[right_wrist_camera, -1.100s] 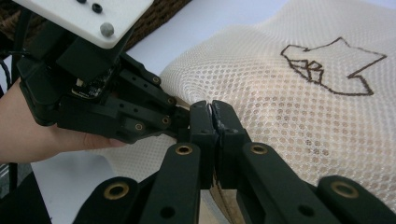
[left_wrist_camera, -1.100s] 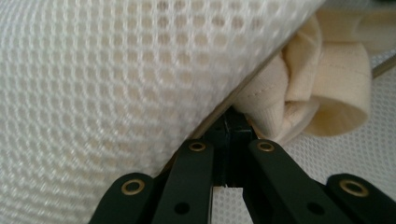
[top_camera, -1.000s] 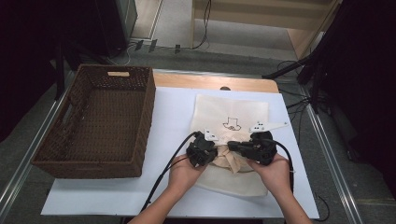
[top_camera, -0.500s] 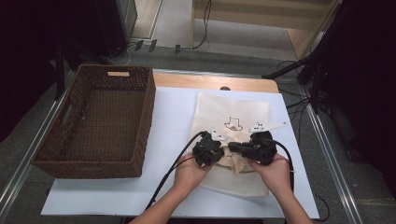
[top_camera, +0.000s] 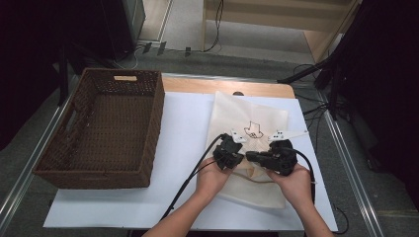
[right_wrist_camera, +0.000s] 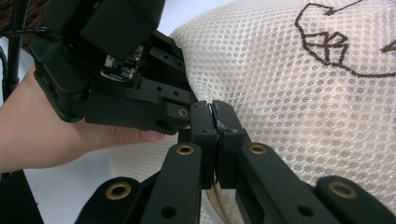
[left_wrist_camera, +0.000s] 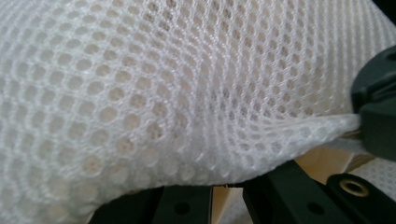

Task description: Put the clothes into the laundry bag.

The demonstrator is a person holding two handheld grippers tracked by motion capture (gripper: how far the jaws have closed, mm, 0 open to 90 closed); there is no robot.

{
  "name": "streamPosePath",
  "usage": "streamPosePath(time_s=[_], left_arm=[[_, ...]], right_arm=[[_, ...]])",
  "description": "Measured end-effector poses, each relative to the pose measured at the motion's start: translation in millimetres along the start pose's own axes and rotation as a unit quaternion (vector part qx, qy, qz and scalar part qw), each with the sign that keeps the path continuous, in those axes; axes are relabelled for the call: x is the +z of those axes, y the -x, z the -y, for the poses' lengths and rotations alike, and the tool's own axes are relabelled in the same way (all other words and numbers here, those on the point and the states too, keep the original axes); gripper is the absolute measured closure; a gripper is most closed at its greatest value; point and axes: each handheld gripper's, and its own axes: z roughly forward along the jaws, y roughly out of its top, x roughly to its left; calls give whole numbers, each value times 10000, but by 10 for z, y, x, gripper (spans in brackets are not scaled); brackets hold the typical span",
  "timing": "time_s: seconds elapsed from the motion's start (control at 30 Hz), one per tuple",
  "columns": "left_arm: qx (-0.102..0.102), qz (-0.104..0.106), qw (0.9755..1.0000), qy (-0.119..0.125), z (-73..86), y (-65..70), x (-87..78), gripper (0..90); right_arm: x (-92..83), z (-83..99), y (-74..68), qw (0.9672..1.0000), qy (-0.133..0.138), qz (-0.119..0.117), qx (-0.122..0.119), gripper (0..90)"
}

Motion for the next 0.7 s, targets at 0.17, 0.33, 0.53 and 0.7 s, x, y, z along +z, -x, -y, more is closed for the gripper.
streamPosePath(time_s=[0.17, 0.33, 0.53, 0.7], left_arm=[[77, 160, 9997, -168, 0, -27, -63, 900], [105, 354, 9991, -209, 45, -17, -170, 900], [151, 615, 9978, -203, 162, 13, -230, 900], [191, 596, 9976, -309, 210, 47, -133, 900]], right_arm=[[-9, 14, 39, 10000, 7, -23, 38, 895], [-29, 8, 50, 10000, 50, -5, 58, 893], [-42, 6, 86, 9999, 62, 45, 97, 892], [-46, 7, 91, 9999, 57, 60, 119, 891]])
